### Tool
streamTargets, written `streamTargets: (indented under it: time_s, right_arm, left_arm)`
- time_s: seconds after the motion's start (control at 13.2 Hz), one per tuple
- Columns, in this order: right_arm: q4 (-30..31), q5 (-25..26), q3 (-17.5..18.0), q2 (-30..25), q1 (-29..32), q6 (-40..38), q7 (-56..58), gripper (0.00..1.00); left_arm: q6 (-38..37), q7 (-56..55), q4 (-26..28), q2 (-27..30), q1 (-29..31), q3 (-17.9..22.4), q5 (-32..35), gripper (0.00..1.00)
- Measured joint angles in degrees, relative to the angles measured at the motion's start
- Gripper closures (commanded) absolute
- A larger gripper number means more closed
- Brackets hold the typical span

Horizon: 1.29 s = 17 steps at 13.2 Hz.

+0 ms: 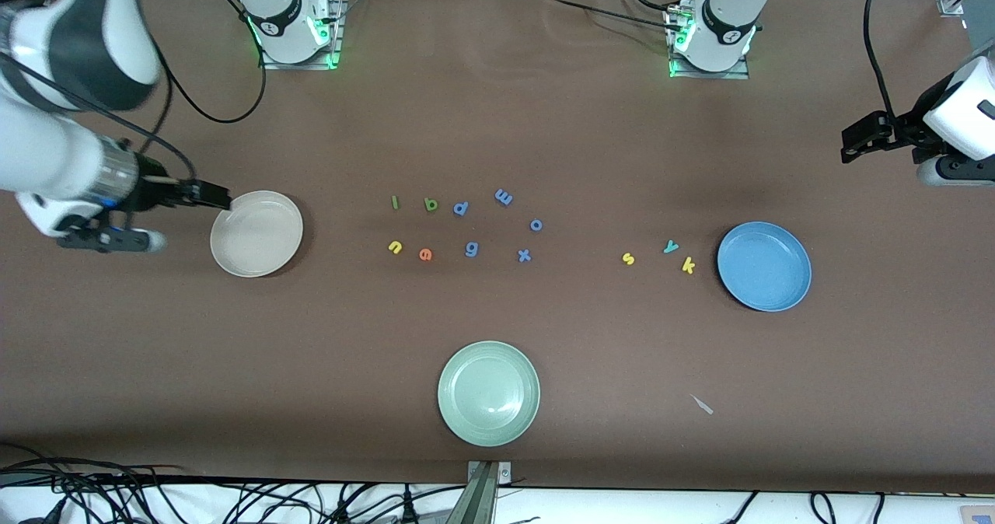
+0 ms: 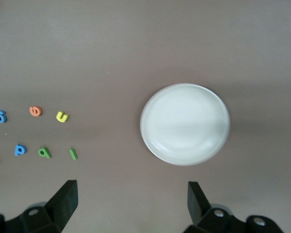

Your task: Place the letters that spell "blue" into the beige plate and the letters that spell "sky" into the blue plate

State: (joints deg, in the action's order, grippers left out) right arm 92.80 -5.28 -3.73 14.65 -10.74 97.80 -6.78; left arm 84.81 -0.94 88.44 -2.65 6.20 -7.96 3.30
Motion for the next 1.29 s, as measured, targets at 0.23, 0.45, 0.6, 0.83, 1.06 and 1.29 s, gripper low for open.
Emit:
streamTargets:
  time_s: [0.23, 0.45, 0.6, 0.83, 1.06, 1.29]
  right_arm:
    - [4.26, -0.01, 0.12, 3.48, -4.97, 9.69, -0.47, 0.0]
    - [14.01, -0.02, 0.19, 4.14, -9.18, 22.37, -5.09, 0.0]
    - [18.6, -0.02, 0.26, 4.13, -12.48, 28.35, -7.22, 0.0]
    - [26.42, -0.02, 0.3, 4.15, -17.11, 39.75, -8.66, 0.0]
    - [31.26, -0.02, 0.29, 4.31, -18.56, 44.07, -9.69, 0.0]
    - [32.49, -0.02, 0.3, 4.89, -19.53, 44.51, -11.52, 0.0]
  left_arm:
    - [-0.01, -0.06, -0.03, 0.0, -0.09, -0.08, 0.0, 0.0]
    - [-0.33, -0.37, -0.03, 0.0, -0.3, -0.82, 0.0, 0.0]
    - [-0.41, -0.65, -0.04, 0.0, -0.36, -2.05, 0.0, 0.0]
    - [-0.68, -0.91, -0.02, 0.0, -0.48, -3.13, 0.0, 0.0]
    - [-0.6, -0.91, 1.77, -0.29, -0.57, -3.3, -1.27, 0.0]
    - [6.58, -0.91, 7.99, -0.91, -2.22, -3.47, -3.06, 0.0]
